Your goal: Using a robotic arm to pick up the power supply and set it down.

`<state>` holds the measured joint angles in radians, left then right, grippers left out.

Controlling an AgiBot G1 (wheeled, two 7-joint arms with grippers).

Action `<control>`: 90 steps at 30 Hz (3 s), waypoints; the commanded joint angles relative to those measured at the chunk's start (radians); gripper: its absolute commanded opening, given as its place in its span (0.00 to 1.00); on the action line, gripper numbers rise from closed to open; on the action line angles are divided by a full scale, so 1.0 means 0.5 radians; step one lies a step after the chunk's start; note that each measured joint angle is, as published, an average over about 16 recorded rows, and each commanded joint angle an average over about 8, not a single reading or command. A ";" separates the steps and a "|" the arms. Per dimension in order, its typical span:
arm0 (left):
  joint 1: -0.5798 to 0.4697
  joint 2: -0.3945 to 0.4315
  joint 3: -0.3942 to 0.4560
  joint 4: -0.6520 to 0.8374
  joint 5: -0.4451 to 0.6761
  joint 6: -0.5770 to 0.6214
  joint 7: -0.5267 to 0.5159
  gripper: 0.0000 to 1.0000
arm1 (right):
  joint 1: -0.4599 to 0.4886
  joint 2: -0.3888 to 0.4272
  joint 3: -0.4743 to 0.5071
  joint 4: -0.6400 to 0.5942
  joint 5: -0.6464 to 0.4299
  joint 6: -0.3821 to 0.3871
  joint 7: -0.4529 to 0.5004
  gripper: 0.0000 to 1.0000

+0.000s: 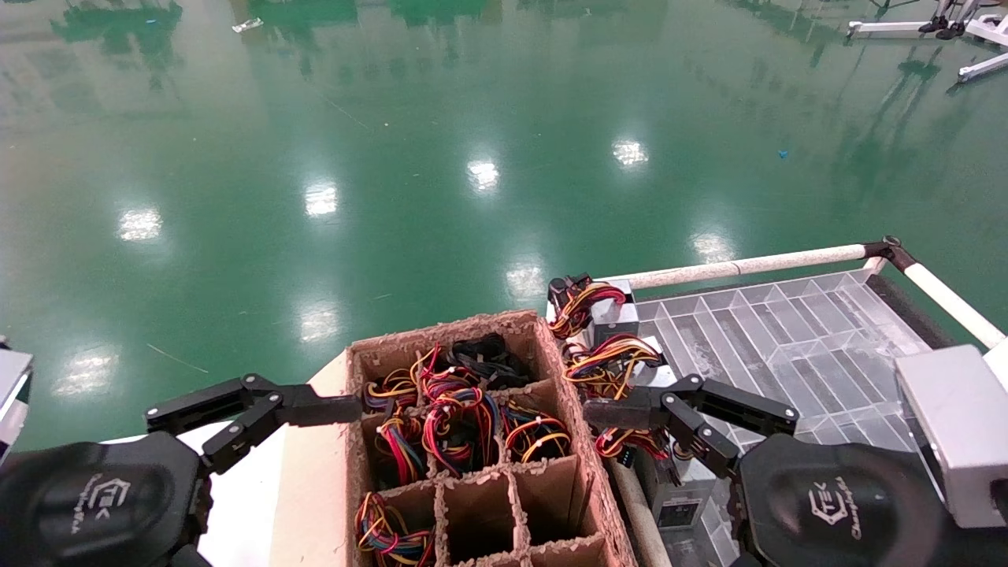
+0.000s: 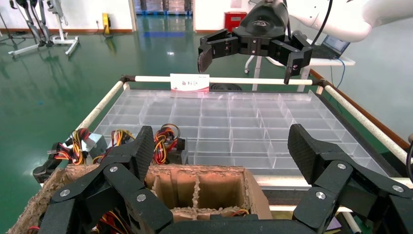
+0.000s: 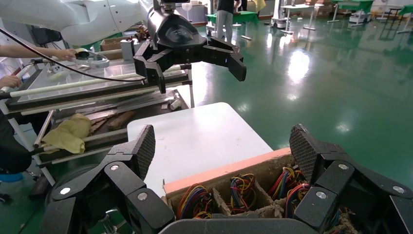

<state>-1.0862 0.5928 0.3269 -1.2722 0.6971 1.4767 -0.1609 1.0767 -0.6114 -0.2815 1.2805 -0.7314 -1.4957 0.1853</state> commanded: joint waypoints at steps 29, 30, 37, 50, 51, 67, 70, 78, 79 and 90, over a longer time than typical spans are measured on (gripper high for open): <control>0.000 0.000 0.000 0.000 0.000 0.000 0.000 0.00 | 0.000 0.000 0.000 0.000 0.000 0.000 0.000 1.00; 0.000 0.000 0.000 0.000 0.000 0.000 0.000 0.00 | 0.000 0.000 0.000 0.000 0.000 0.000 0.000 1.00; 0.000 0.000 0.000 0.000 0.000 0.000 0.000 0.00 | -0.001 0.000 0.000 0.001 0.000 0.000 0.001 1.00; 0.000 0.000 0.000 0.001 0.000 0.000 0.000 0.00 | -0.063 0.025 -0.076 0.054 -0.178 0.078 0.037 1.00; 0.000 0.000 0.001 0.001 0.000 0.000 0.000 0.00 | -0.067 0.030 -0.088 0.065 -0.209 0.089 0.044 1.00; -0.001 0.000 0.001 0.001 -0.001 0.000 0.001 0.46 | 0.056 -0.165 -0.414 0.110 -0.771 0.064 0.146 0.08; -0.001 0.000 0.001 0.001 -0.001 0.000 0.001 0.83 | 0.109 -0.237 -0.476 0.108 -0.857 0.048 0.179 0.00; -0.001 0.000 0.002 0.001 -0.001 0.000 0.001 1.00 | 0.200 -0.365 -0.574 0.098 -1.019 0.059 0.250 0.00; -0.001 0.000 0.002 0.001 -0.001 0.000 0.001 1.00 | 0.207 -0.376 -0.583 0.097 -1.036 0.063 0.257 0.00; -0.001 -0.001 0.002 0.001 -0.001 0.000 0.001 1.00 | 0.252 -0.420 -0.621 0.083 -1.121 0.084 0.303 0.00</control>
<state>-1.0867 0.5926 0.3281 -1.2717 0.6963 1.4765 -0.1602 1.1989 -0.8188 -0.5913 1.3215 -1.2903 -1.4532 0.3345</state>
